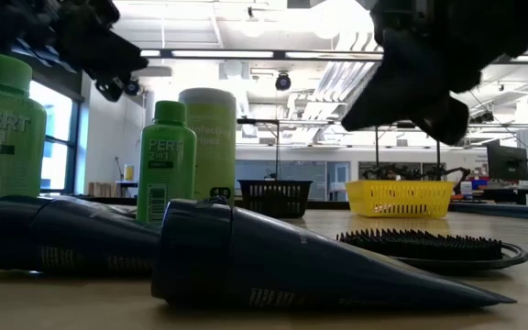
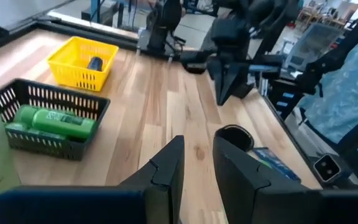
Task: Pick & Place Travel size toiletries
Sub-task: Put the black hair brush into the bottom left black bin
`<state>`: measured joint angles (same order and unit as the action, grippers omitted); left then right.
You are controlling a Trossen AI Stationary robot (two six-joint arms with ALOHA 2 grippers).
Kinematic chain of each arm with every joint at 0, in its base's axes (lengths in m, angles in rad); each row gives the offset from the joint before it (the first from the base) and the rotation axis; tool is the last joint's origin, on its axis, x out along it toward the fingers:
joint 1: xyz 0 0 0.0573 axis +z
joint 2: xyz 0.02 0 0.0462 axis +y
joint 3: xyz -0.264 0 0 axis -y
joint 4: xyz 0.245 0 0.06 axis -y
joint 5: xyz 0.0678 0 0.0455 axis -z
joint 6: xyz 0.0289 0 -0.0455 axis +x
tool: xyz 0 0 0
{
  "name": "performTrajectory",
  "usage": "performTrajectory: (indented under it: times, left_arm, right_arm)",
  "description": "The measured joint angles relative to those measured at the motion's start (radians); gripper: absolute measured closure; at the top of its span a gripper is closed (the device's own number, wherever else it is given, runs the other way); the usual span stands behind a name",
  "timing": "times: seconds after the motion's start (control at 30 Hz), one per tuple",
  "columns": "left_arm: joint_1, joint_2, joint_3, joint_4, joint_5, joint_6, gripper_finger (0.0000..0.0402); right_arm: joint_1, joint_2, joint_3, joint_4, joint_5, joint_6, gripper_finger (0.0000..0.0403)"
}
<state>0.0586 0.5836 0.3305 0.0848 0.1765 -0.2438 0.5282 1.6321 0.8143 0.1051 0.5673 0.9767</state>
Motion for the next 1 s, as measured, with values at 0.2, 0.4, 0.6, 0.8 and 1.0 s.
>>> performTrajectory:
  times: [0.2, 0.4, 0.6, 0.8, 1.0]
  left_arm:
    - [-0.002, 0.117, 0.0, 0.1, 0.0, -0.032, 0.0318]
    - [-0.077, 0.189, 0.0, 0.209, -0.003, -0.025, 0.0318]
    - [-0.202, 0.198, 0.0, 0.232, -0.07, 0.008, 0.0318]
    - [-0.335, 0.198, 0.0, 0.246, -0.237, 0.011, 0.0318]
    - [-0.421, 0.198, 0.0, 0.367, -0.325, 0.018, 0.0318]
  right_arm:
    - [0.0, 0.0, 0.0, 0.095, 0.098, -0.118, 0.04]
    - [0.016, 0.0, 0.0, 0.121, 0.107, -0.146, 0.04]
    - [0.022, 0.0, 0.0, 0.145, 0.115, -0.199, 0.04]
    - [0.022, 0.0, 0.0, 0.179, 0.115, -0.247, 0.04]
    - [0.014, 0.0, 0.0, 0.178, 0.115, -0.245, 0.04]
